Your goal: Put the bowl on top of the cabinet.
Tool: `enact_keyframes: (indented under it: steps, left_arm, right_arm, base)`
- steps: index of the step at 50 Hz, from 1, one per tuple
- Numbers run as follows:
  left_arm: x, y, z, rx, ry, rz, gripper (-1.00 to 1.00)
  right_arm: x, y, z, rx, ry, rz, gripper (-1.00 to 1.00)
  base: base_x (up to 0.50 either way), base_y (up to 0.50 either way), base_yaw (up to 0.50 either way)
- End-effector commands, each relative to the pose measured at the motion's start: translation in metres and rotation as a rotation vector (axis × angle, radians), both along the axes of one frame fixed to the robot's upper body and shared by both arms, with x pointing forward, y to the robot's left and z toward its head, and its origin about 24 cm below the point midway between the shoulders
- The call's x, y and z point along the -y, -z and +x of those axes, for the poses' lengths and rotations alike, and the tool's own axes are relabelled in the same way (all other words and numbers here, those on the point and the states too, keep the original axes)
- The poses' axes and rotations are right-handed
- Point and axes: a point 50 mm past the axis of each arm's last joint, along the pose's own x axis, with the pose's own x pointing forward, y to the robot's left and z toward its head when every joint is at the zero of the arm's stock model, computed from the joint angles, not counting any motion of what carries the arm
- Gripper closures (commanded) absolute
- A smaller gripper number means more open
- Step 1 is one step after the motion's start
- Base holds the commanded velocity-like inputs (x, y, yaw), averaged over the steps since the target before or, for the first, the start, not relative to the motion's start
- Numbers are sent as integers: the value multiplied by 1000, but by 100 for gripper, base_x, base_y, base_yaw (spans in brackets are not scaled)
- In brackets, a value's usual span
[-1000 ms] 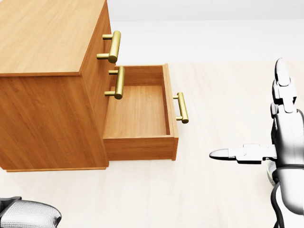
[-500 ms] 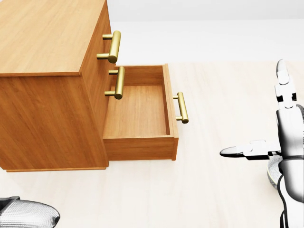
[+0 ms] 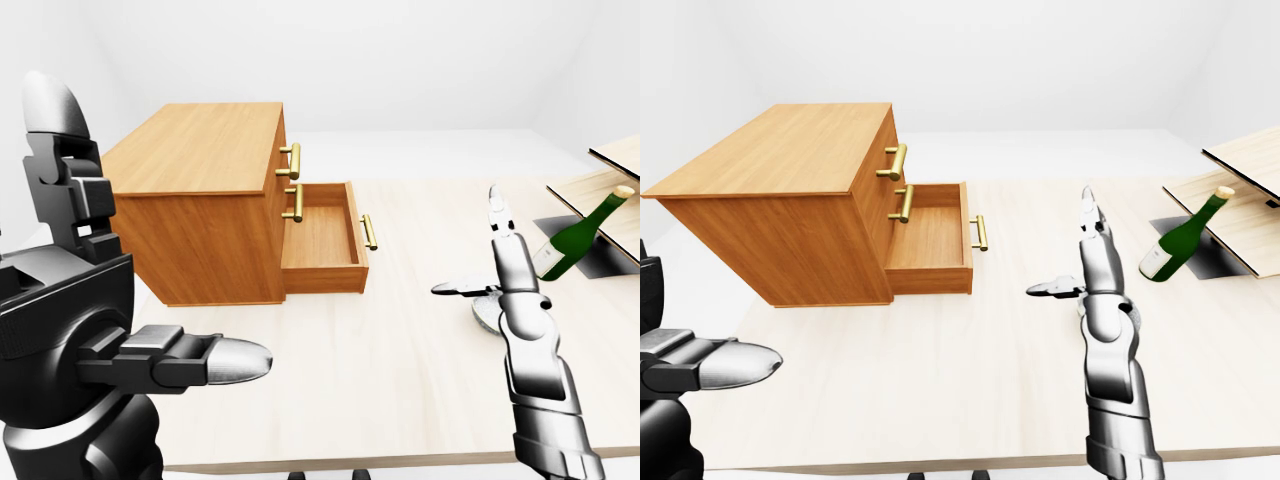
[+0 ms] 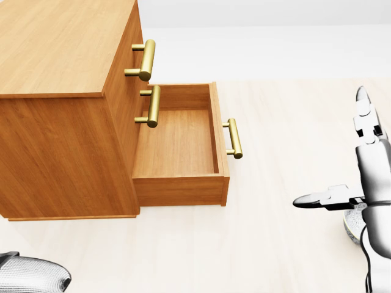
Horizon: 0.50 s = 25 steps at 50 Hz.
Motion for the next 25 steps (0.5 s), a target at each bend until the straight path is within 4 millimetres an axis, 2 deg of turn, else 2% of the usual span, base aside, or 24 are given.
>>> enact_keyframes:
  steps: [1, 8, 25]
  left_arm:
    - [-1, 0, 0, 1, 0, -3, -100]
    - [-1, -1, 0, 4, -5, 1, -100]
    - [-1, 0, 0, 2, -4, -1, -100]
  right_arm:
    - [6, -1, -3, -11, 16, -75, -100]
    - [8, 2, -5, -23, 15, -103, -100]
    - [17, 8, -27, -48, -4, -215, -100]
  base:
    - [0, 0, 0]
    - [0, 0, 0]
    - [0, 0, 0]
